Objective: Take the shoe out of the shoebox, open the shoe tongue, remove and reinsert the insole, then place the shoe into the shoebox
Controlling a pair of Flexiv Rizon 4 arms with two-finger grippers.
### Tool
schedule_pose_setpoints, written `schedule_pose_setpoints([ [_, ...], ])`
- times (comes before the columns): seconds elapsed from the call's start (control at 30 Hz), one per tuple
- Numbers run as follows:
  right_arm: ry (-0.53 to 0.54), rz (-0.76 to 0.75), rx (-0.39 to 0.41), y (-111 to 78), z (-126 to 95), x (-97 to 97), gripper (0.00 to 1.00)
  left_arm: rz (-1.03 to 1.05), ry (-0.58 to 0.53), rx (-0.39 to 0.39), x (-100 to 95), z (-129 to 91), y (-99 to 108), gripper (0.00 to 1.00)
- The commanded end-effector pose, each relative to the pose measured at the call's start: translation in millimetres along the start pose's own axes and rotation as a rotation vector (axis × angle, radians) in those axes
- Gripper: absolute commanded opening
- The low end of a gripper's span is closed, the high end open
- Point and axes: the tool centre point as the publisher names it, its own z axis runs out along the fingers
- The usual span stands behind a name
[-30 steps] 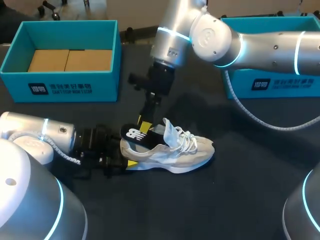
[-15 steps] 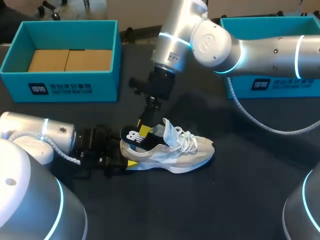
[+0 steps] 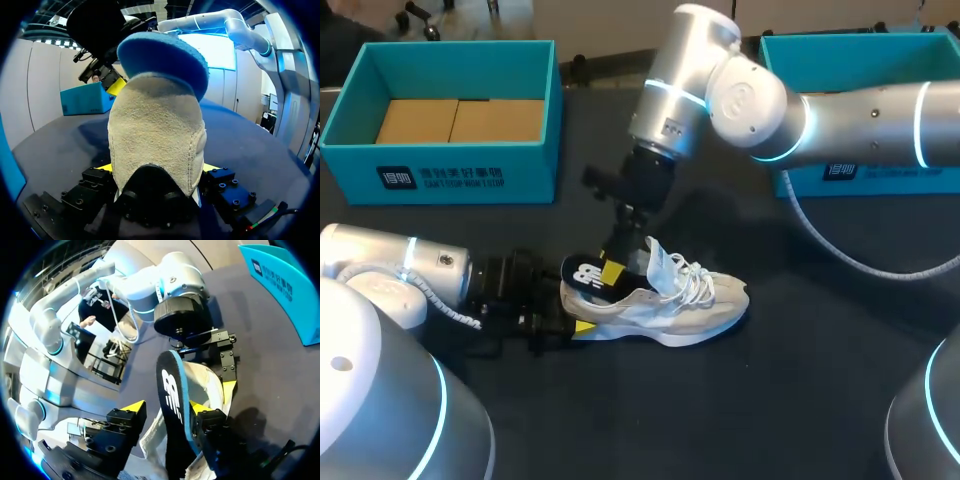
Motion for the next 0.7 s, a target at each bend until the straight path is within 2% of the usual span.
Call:
schedule_pose_setpoints([
  [0.03, -0.004, 0.006, -0.009, -3.9, 4.5, 1.0, 0.49, 0.0, 0.001, -0.003, -1.6, 2.8, 3.2, 0.0],
  [0.13, -0.008, 0.012, -0.009, -4.9, 4.8, 1.2, 0.42, 0.0, 0.001, -0.003, -1.6, 2.8, 3.2, 0.0],
  [0.17, -0.01, 0.014, -0.009, -5.1, 4.7, 1.2, 0.37, 0.0, 0.001, -0.003, -1.6, 2.8, 3.2, 0.0],
  [0.2, -0.011, 0.015, -0.008, -5.1, 4.2, 0.9, 0.25, 0.0, 0.001, -0.003, -1.6, 2.8, 3.2, 0.0],
  [0.23, -0.014, 0.013, -0.008, -4.4, 3.4, 0.4, 0.06, 0.0, 0.001, -0.003, -1.6, 2.8, 3.2, 0.0],
  [0.27, -0.015, 0.01, -0.009, -3.5, 2.8, -0.1, 0.0, 0.0, 0.001, -0.003, -1.6, 2.8, 3.2, 0.0],
  [0.7, -0.035, 0.009, -0.038, 7.3, -10.0, 0.7, 0.0, 0.0, 0.001, -0.003, -1.6, 2.8, 3.2, 0.0],
])
